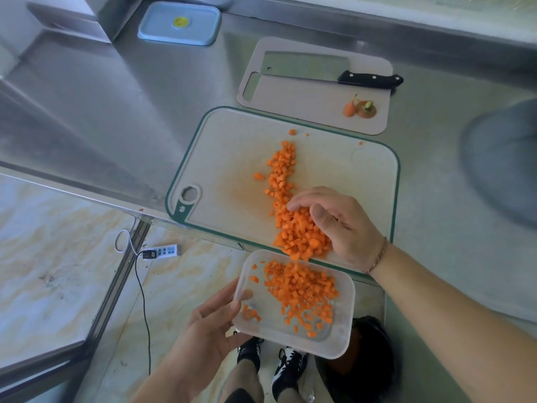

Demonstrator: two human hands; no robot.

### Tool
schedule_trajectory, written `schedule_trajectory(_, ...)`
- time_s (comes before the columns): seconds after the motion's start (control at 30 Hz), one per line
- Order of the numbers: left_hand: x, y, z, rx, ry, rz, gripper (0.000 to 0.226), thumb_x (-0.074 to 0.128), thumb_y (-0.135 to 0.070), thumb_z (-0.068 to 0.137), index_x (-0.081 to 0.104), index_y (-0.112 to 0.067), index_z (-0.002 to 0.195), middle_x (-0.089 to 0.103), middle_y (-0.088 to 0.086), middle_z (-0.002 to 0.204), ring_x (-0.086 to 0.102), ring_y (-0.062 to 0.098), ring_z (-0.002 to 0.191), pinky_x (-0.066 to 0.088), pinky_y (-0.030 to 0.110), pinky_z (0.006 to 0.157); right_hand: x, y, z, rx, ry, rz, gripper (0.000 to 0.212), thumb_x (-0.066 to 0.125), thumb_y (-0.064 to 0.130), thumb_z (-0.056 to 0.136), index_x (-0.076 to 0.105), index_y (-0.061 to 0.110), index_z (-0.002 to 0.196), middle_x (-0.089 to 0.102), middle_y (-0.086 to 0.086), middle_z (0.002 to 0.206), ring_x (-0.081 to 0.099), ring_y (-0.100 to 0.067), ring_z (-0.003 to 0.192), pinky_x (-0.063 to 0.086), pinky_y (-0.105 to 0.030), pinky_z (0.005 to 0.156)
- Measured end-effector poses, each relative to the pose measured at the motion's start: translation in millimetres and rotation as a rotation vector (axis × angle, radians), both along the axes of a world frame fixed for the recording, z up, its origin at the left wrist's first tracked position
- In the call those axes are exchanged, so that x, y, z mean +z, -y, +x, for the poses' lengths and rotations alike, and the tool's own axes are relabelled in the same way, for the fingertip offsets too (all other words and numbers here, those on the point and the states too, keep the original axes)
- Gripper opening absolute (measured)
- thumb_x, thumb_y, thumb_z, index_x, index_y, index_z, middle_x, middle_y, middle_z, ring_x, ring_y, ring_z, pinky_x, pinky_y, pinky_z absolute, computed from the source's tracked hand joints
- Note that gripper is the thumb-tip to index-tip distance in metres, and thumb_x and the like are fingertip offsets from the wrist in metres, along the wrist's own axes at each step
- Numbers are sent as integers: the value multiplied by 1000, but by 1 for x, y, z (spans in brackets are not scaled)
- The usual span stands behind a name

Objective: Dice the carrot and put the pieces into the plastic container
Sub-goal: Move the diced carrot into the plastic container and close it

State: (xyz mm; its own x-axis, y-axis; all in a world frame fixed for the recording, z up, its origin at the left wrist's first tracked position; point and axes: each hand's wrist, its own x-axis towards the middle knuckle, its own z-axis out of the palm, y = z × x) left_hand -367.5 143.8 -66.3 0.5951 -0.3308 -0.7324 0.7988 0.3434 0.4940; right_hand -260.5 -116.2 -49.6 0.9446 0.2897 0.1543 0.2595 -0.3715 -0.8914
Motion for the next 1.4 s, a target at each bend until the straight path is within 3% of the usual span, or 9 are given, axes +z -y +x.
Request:
schedule_trajectory(0.27,2,1,-1,31,-6,5,48,81,-22,62,80,-22,110,71,12,123,67,34,103,62,43,78,2,-9,-29,-64,-16,87,65,33,57,97,72,6,99,71,-3,101,65,-17,105,51,-43,90)
schedule_trajectory(0.37,5,2,-1,39,3,19,63,97,-28,53,79,-22,113,71,11,123,67,32,101,61,43,79,3,-13,-40,-69,-38,116,66,32,58,97,72,6,99,71,-3,101,65,-18,104,51,-44,90)
schedule_trajectory(0.47,8,3,0,62,-15,25,46,88,-23,69,78,-22,114,70,12,126,65,40,111,61,44,80,4,-17,-52,-45,-67,150,67,33,58,97,72,4,98,71,-4,99,66,-21,101,51,-46,87)
schedule_trajectory(0.63,6,2,1,4,2,13,86,102,-39,42,75,-22,121,68,14,130,64,38,120,60,47,87,6,-21,-71,15,-31,163,62,37,52,98,71,1,94,71,-5,97,65,-24,99,49,-47,88)
schedule_trajectory(0.8,4,1,0,-14,5,17,80,99,-36,51,73,-21,125,67,18,130,62,40,122,59,48,90,8,-24,-88,71,-25,167,58,42,48,98,71,-1,89,70,-7,97,65,-24,99,49,-42,89)
schedule_trajectory(0.9,6,2,1,20,-8,19,53,84,-24,72,73,-20,124,66,17,131,62,40,123,60,47,88,11,-18,-86,36,12,209,57,43,45,98,71,-4,93,71,-10,104,65,-26,104,49,-44,93)
schedule_trajectory(1.0,5,3,0,32,-28,26,37,74,-10,83,77,-23,117,69,15,126,67,36,115,62,42,78,7,-4,-72,-52,63,5,61,35,50,99,68,1,112,66,-8,122,56,-23,124,44,-47,104)
schedule_trajectory(1.13,7,3,1,40,-31,18,45,77,-15,76,75,-23,120,68,16,129,63,39,121,61,45,84,-1,0,-75,-2,97,-316,64,29,55,99,61,8,127,57,-2,137,39,-14,139,33,-47,114)
schedule_trajectory(1.4,4,1,0,20,-16,20,55,78,-19,74,70,-18,129,66,17,132,63,38,122,59,50,91,1,-1,-101,98,49,16,46,54,40,94,69,0,110,67,-5,123,58,-23,122,48,-49,99)
